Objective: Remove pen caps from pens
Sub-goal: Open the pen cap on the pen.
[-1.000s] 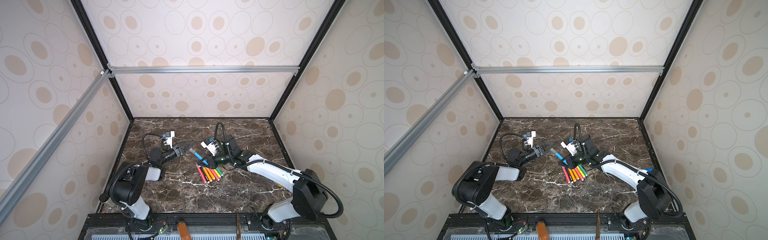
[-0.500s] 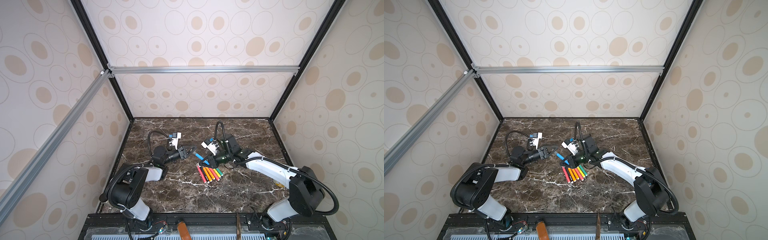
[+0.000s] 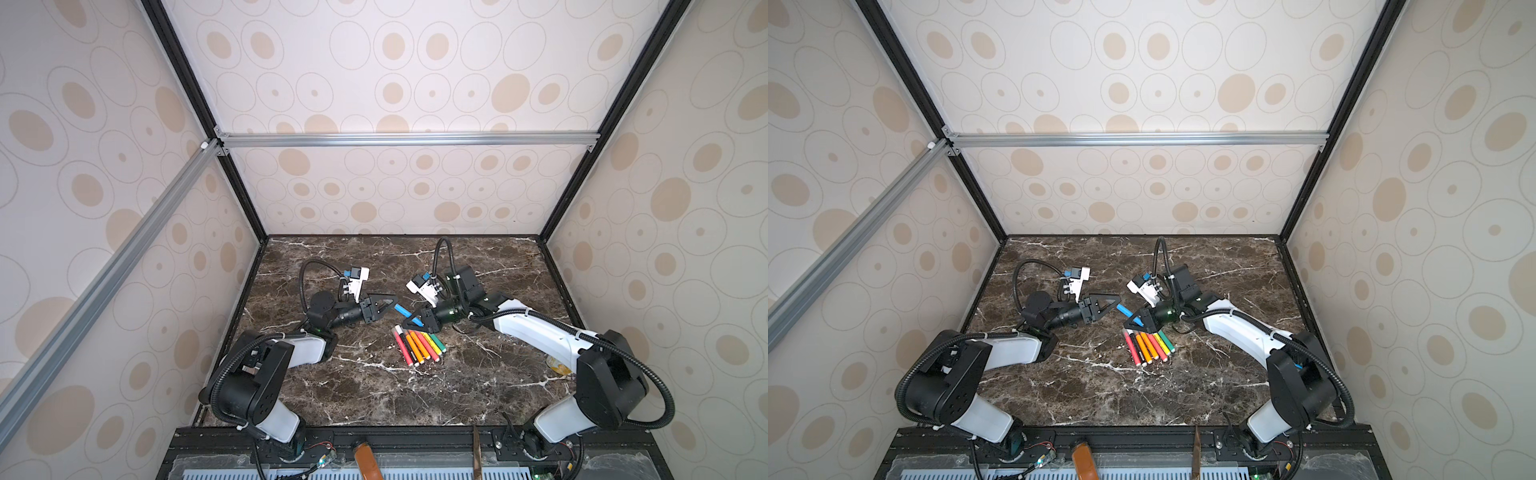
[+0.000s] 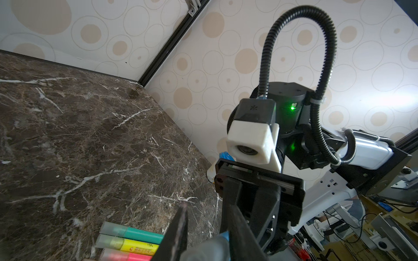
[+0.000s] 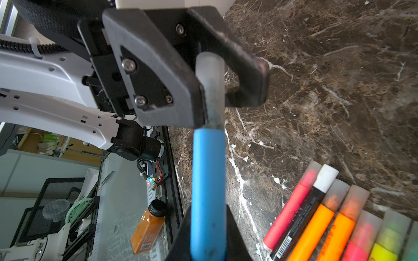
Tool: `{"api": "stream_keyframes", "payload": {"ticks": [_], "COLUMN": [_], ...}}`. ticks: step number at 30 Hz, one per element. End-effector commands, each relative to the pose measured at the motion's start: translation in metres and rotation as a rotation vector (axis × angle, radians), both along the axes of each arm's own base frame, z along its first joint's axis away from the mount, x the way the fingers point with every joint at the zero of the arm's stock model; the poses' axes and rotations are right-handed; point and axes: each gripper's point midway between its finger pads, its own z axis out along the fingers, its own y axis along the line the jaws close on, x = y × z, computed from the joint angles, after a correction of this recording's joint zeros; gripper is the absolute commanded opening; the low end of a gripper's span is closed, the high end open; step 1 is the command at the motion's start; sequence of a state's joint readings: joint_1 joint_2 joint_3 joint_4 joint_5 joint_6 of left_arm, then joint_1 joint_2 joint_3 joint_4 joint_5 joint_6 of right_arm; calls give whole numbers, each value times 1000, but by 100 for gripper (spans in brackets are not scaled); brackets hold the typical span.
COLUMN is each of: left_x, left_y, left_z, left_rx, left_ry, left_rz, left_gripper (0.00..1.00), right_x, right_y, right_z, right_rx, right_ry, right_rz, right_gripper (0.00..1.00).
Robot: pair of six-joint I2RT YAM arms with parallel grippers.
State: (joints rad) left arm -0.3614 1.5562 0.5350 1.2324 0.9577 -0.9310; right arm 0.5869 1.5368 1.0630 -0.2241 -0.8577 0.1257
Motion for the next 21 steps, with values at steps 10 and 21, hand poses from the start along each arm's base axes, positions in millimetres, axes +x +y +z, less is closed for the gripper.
{"api": "stream_keyframes", "payload": {"ticks": [10, 21], "left_x": [-8, -7], "left_y": [-6, -25], "left_z": [27, 17], "left_rx": [-12, 68], "left_ry": [-99, -92], "left_rz": [-28, -78], "left_gripper": [17, 0], "right_x": [9, 13], "right_y": [-4, 0], "right_z": [-4, -10], "right_rx": [17, 9], "right_ry": [-22, 28], "right_rz": [-25, -15], "right_gripper": [0, 43]}}
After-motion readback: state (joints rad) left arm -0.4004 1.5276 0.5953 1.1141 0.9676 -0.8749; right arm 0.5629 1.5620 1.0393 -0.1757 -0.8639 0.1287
